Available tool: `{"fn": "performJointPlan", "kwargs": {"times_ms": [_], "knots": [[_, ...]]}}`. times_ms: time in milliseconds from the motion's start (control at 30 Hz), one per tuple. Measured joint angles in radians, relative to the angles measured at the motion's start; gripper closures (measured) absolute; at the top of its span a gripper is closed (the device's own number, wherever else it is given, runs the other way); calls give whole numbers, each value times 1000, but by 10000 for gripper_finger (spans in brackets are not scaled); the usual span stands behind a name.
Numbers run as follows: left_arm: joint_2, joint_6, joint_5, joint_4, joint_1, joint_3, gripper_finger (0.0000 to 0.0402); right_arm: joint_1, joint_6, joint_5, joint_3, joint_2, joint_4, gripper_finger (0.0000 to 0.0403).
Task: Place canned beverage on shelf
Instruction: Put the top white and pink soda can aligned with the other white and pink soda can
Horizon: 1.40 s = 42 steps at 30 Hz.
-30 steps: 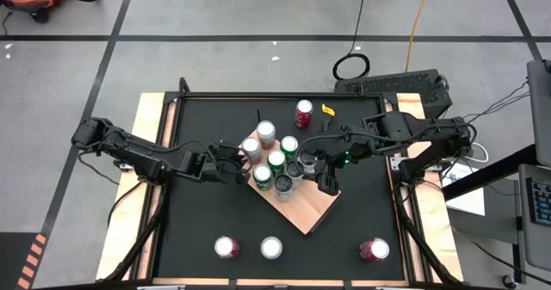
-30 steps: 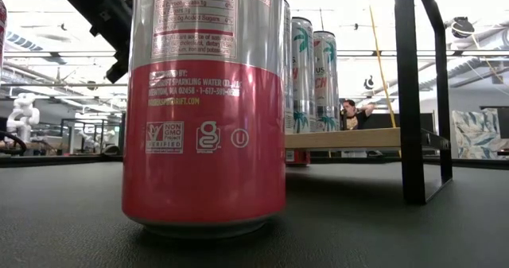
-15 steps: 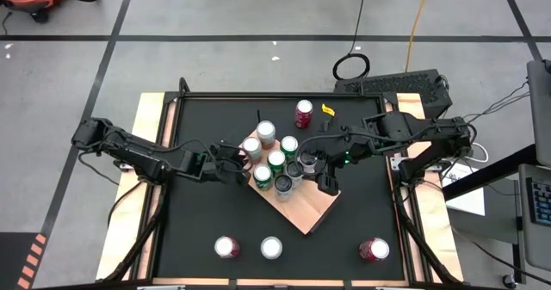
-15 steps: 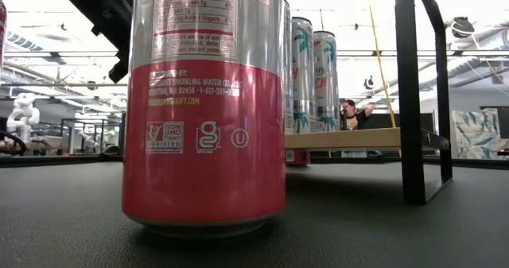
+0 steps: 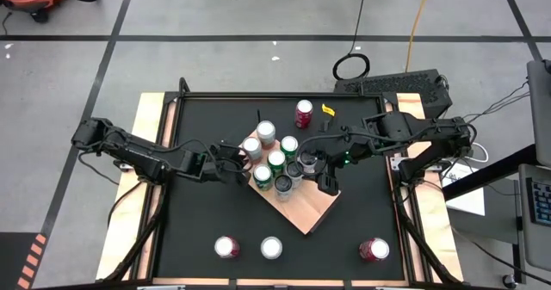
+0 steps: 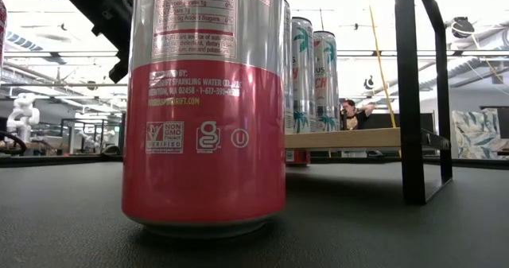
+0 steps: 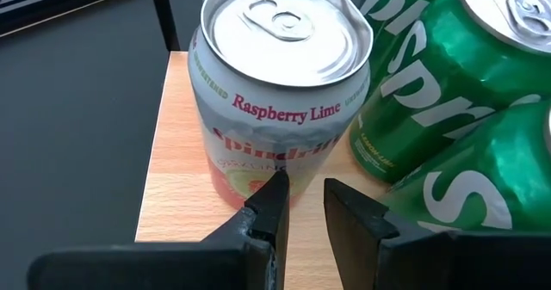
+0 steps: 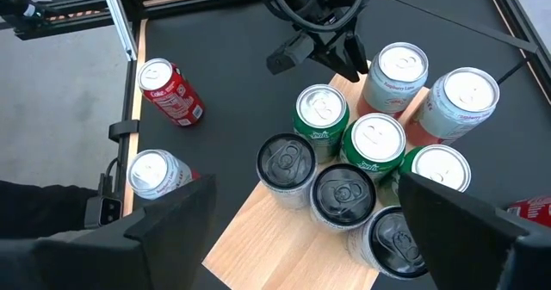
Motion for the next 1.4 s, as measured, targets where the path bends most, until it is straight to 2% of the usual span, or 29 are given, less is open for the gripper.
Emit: {"fn": "performJointPlan", "kwargs": {"times_ms": [833, 1033, 1167, 1333, 1400], "knots": [[0, 55, 42, 45, 22, -1, 325, 0, 11, 0, 0, 0, 8, 62], [-24, -23, 78, 21, 4, 4, 326, 0, 15, 0, 0, 0, 7, 62], [-46, -59, 87, -61, -42, 46, 348, 0, 27, 0, 0, 0, 7, 62], [-46, 80, 114, -201, -66, 139, 394, 0, 25, 0, 0, 0, 7, 62], [-41, 123, 126, -227, -63, 163, 398, 0, 17, 0, 0, 0, 7, 62]]}}
